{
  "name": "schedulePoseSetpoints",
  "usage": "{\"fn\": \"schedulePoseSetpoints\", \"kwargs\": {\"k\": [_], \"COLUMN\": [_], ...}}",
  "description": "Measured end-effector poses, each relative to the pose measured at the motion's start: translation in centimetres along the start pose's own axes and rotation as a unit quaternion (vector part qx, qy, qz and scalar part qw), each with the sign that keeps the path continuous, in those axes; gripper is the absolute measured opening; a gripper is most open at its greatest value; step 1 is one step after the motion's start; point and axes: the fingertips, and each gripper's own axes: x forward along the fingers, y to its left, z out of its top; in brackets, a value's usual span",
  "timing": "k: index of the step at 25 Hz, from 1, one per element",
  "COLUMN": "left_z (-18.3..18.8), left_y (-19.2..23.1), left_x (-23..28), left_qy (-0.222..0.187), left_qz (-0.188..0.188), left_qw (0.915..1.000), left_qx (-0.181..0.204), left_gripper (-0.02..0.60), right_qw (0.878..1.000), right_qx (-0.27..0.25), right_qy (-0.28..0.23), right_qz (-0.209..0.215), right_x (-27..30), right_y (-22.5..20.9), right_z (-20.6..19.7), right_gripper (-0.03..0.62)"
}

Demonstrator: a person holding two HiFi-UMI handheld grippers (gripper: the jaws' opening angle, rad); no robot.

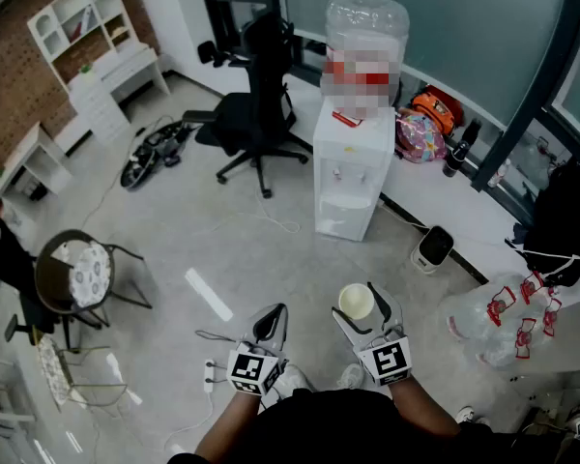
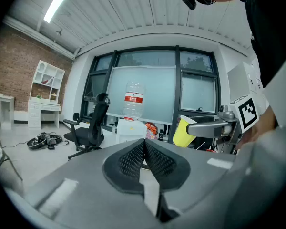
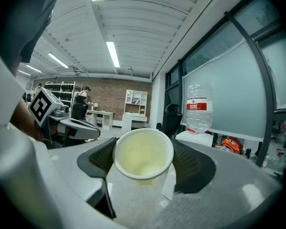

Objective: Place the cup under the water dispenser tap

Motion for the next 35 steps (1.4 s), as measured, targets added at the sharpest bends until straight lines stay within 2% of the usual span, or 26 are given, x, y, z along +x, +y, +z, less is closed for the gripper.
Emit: {"fn": "schedulePoseSetpoints", "kwargs": {"k": [3,6,9,11,14,17,22,26,29,35], "left_z": [-0.2,-0.4,-0.6,-0.7,-0.9,-1.0,-1.3,-1.3,-1.3,-1.1], "left_y": [0.2,0.6,1.0,1.3,2.0,2.8,4.2,5.0,4.8,4.5], "left_x": [-0.2,-0.4,-0.5,-0.7,-0.9,-1.1,-1.4,-0.6,0.8,5.6], "left_qy": [0.002,0.003,0.005,0.006,0.007,0.007,0.012,0.018,0.022,0.038], "left_qz": [-0.002,-0.004,-0.007,-0.011,-0.019,-0.029,-0.050,-0.061,-0.072,-0.082], "left_qw": [1.0000,1.0000,1.0000,0.9999,0.9998,0.9996,0.9986,0.9979,0.9971,0.9959], "left_qx": [0.002,0.002,0.002,0.000,-0.001,-0.001,0.007,0.006,0.008,0.009], "left_gripper": [0.009,0.009,0.009,0.009,0.009,0.009,0.009,0.009,0.009,0.009], "right_qw": [1.000,1.000,1.000,1.000,0.999,0.999,0.998,0.997,0.997,0.996], "right_qx": [-0.012,-0.002,-0.026,-0.022,-0.029,-0.007,-0.023,-0.021,-0.016,-0.013], "right_qy": [0.003,0.004,0.010,0.011,0.012,0.009,0.012,0.023,0.029,0.034], "right_qz": [-0.004,-0.006,-0.011,-0.015,-0.023,-0.031,-0.051,-0.073,-0.072,-0.079], "right_x": [0.1,0.3,0.5,0.8,1.4,2.1,2.8,3.3,4.0,5.8], "right_y": [0.2,0.5,0.7,0.9,1.3,1.9,2.5,1.7,0.7,-3.6], "right_z": [0.1,0.1,-0.1,-0.1,0.1,-0.2,-0.5,-1.1,-0.5,-1.7], "right_gripper": [0.360,0.360,0.360,0.360,0.367,0.367,0.367,0.367,0.367,0.367]}}
